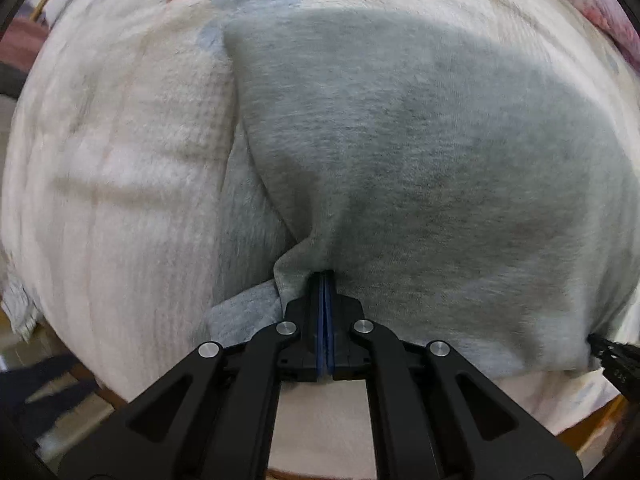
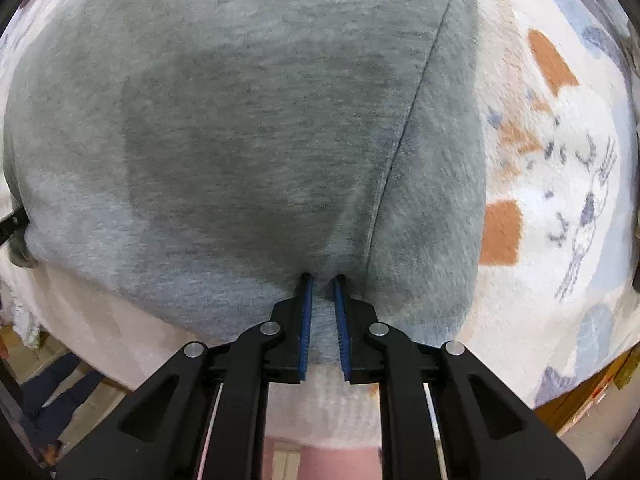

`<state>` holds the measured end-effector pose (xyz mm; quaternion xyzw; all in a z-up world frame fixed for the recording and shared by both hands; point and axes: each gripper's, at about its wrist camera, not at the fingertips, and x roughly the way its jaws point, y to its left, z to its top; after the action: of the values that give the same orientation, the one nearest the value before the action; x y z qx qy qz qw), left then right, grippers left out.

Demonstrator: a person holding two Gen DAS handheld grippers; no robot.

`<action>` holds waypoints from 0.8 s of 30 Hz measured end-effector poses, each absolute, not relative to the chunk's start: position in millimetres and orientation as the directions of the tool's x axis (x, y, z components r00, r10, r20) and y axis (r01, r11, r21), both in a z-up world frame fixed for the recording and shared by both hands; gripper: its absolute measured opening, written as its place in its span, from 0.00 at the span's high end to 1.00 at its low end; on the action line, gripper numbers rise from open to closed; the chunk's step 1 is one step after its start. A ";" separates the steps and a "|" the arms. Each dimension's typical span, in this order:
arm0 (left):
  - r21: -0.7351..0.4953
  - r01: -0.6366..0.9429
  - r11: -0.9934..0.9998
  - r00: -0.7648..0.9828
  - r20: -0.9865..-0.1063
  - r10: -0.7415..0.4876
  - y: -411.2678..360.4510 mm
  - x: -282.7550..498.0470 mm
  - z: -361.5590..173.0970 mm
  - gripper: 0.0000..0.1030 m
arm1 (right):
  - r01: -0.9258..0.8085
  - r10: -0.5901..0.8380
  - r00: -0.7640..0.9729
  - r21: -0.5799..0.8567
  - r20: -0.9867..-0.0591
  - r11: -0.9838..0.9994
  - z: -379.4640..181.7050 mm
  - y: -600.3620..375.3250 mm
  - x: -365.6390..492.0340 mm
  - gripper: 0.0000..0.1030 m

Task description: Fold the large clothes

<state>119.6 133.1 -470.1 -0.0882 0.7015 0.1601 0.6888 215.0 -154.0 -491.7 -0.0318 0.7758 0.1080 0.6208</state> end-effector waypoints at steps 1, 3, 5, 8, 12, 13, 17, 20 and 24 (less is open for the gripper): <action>0.102 -0.343 0.934 -0.019 -0.995 0.102 133.1 121.5 -460.5 0.97 | -0.141 0.135 -0.232 0.171 -0.963 0.975 -483.8 -156.9 223.2 0.86; 0.119 -0.318 0.941 0.013 -0.991 0.130 129.2 128.7 -441.3 0.96 | -0.105 0.252 -0.195 0.276 -0.948 0.955 -460.4 -153.5 241.9 0.86; 0.094 -0.311 0.946 0.062 -0.991 0.118 127.4 139.8 -423.4 0.96 | -0.130 0.293 -0.139 0.311 -0.946 0.941 -440.2 -140.9 261.0 0.86; 0.073 -0.278 0.958 0.119 -0.987 0.110 114.0 163.8 -412.4 0.96 | -0.171 0.387 -0.066 0.392 -0.920 0.904 -420.6 -116.1 290.3 0.86; 0.030 -0.215 0.976 0.163 -0.984 0.066 83.9 212.3 -423.8 0.98 | -0.160 0.463 -0.027 0.461 -0.886 0.873 -423.0 -77.7 321.9 0.87; 0.047 -0.199 0.979 0.162 -0.983 0.081 80.1 224.5 -434.0 1.00 | -0.148 0.475 -0.011 0.471 -0.880 0.870 -428.4 -67.7 327.0 0.87; 0.053 -0.187 0.981 0.186 -0.979 0.088 88.1 250.8 -475.3 1.00 | -0.137 0.409 0.030 0.402 -0.912 0.905 -478.0 -28.2 337.5 0.92; 0.030 -0.174 0.984 0.150 -0.987 0.057 102.9 266.3 -473.1 1.00 | -0.117 0.433 0.003 0.430 -0.901 0.895 -476.6 -30.9 350.1 0.93; 0.128 -0.228 0.965 0.095 -0.984 0.152 142.7 254.8 -482.7 1.00 | -0.107 0.405 -0.009 0.404 -0.914 0.909 -468.9 -51.4 358.0 1.00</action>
<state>254.8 142.7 -482.7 -0.0286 0.6602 0.1287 0.7394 358.0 -51.4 -468.9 0.1088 0.6862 0.1840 0.6953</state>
